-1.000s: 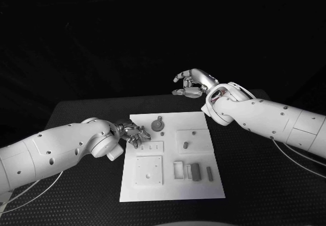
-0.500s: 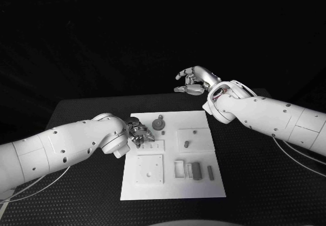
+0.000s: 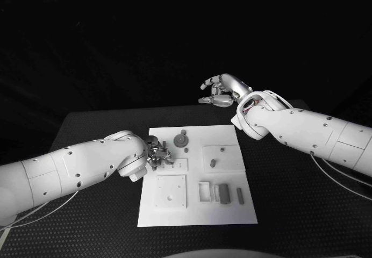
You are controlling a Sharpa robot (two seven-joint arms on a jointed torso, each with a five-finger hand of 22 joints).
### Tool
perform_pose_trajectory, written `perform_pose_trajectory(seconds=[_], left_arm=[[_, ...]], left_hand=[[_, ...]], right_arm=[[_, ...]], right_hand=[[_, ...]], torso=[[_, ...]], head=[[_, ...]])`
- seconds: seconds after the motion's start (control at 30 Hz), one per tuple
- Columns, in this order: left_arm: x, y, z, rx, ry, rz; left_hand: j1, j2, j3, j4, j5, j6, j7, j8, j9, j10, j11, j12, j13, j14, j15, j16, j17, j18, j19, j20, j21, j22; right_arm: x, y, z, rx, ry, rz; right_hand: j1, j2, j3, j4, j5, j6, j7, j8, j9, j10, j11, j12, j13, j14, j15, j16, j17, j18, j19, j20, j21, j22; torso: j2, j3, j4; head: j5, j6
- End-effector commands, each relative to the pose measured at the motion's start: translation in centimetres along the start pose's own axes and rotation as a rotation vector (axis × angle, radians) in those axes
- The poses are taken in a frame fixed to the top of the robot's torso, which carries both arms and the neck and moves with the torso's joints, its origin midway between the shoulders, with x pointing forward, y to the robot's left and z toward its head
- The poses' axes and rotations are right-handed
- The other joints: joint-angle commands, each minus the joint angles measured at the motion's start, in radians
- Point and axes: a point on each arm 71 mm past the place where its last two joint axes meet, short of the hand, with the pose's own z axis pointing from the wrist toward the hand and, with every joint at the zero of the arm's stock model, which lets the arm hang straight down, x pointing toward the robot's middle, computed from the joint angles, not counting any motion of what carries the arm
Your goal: Assemble the parts on the task board
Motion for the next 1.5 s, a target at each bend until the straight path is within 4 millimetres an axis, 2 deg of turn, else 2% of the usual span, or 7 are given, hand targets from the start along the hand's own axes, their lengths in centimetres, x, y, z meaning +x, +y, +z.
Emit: perform_pose_trajectory(seconds=[0.03,0.17,0.27,0.33,0.47,0.63,1.5], left_arm=[[0.1,-0.3,0.0,-0.003,0.001,0.023],[0.3,-0.4,0.0,-0.001,0.01,0.03],[0.3,-0.5,0.1,0.0,0.011,0.032],[0.4,-0.5,0.1,0.001,0.013,0.033],[0.4,-0.7,0.1,0.003,0.017,0.036],[0.6,-0.7,0.2,0.001,0.027,0.043],[0.6,-0.4,0.7,-0.02,0.051,0.063]], left_hand=[[0.003,0.009,0.007,-0.001,-0.002,0.064,-0.049,0.0,0.236,0.017,-0.037,0.004,0.001,-0.003,-0.008,0.006,-0.002,-0.015,-0.006,0.001,0.006,0.023],[0.002,0.01,0.007,-0.001,-0.002,0.064,-0.049,-0.001,0.236,0.017,-0.037,0.004,0.002,-0.003,-0.008,0.006,-0.002,-0.015,-0.006,0.001,0.007,0.023],[0.002,0.01,0.008,-0.002,-0.002,0.064,-0.049,-0.002,0.237,0.017,-0.037,0.005,0.002,-0.003,-0.007,0.006,-0.002,-0.015,-0.007,0.0,0.007,0.023],[0.002,0.01,0.008,-0.002,-0.002,0.064,-0.049,-0.002,0.237,0.017,-0.037,0.005,0.002,-0.003,-0.007,0.007,-0.002,-0.015,-0.007,0.0,0.007,0.023],[0.001,0.01,0.008,-0.003,-0.002,0.064,-0.049,-0.003,0.237,0.017,-0.037,0.005,0.002,-0.003,-0.007,0.007,-0.003,-0.015,-0.007,0.0,0.008,0.023],[0.001,0.011,0.009,-0.004,-0.001,0.065,-0.049,-0.003,0.238,0.017,-0.037,0.006,0.003,-0.003,-0.007,0.008,-0.003,-0.015,-0.007,0.0,0.008,0.023],[-0.01,0.015,0.012,-0.008,0.0,0.071,-0.05,-0.012,0.246,0.014,-0.038,0.01,0.006,-0.005,-0.007,0.014,-0.008,-0.015,-0.009,0.0,0.014,0.023]], right_arm=[[0.1,0.1,0.1,-0.003,0.005,0.018],[0.1,-0.3,0.1,0.018,0.013,0.104],[0.2,-0.4,0.2,0.023,0.021,0.161],[0.2,-0.5,0.2,0.026,0.027,0.197],[0.3,-0.5,0.3,0.029,0.033,0.233],[0.4,-0.7,0.4,0.038,0.041,0.285],[0.5,-1.0,0.5,0.068,0.037,0.337]], right_hand=[[0.004,-0.002,0.002,0.001,0.003,0.008,0.002,0.007,0.002,-0.006,-0.001,0.006,-0.001,0.0,0.003,0.0,-0.002,0.009,-0.004,0.003,-0.005,0.01],[-0.019,-0.011,0.008,0.013,0.007,-0.003,0.006,0.003,-0.001,-0.065,0.006,-0.051,-0.035,-0.051,0.01,-0.055,-0.027,0.0,-0.066,0.02,-0.048,-0.003],[-0.046,-0.016,0.029,0.017,-0.003,-0.013,0.023,0.003,0.0,-0.199,0.028,-0.236,-0.157,-0.192,0.037,-0.24,-0.122,-0.04,-0.237,0.063,-0.178,-0.051],[-0.056,0.005,0.049,0.018,0.002,-0.018,0.045,0.008,0.003,-0.276,0.05,-0.39,-0.275,-0.284,0.103,-0.406,-0.215,-0.075,-0.366,0.095,-0.284,-0.098],[-0.062,-0.005,0.047,-0.003,0.007,-0.022,0.054,0.017,0.008,-0.363,0.097,-0.56,-0.412,-0.422,0.202,-0.61,-0.328,-0.124,-0.528,0.13,-0.4,-0.143],[-0.053,0.009,0.035,-0.001,0.004,-0.038,0.058,0.029,0.011,-0.344,0.133,-0.724,-0.591,-0.463,0.272,-0.819,-0.465,-0.165,-0.644,0.154,-0.472,-0.151],[-0.027,0.026,0.001,0.004,0.003,-0.058,0.062,0.051,0.002,-0.281,0.145,-0.85,-0.782,-0.459,0.296,-0.973,-0.584,-0.195,-0.733,0.172,-0.53,-0.118]], torso=[[0.0,-0.0007,-0.0007],[0.0,-0.0005,-0.0014],[0.001,-0.0006,-0.0017],[0.001,-0.0004,-0.002],[0.0,-0.0005,-0.0008],[0.0,0.0001,-0.0004],[0.0,-0.0006,-0.0006]], head=[[0.0,0.0],[0.002,0.0],[0.0,0.0],[0.001,0.0],[-0.002,0.0],[-0.003,-0.001],[-0.002,-0.004]])
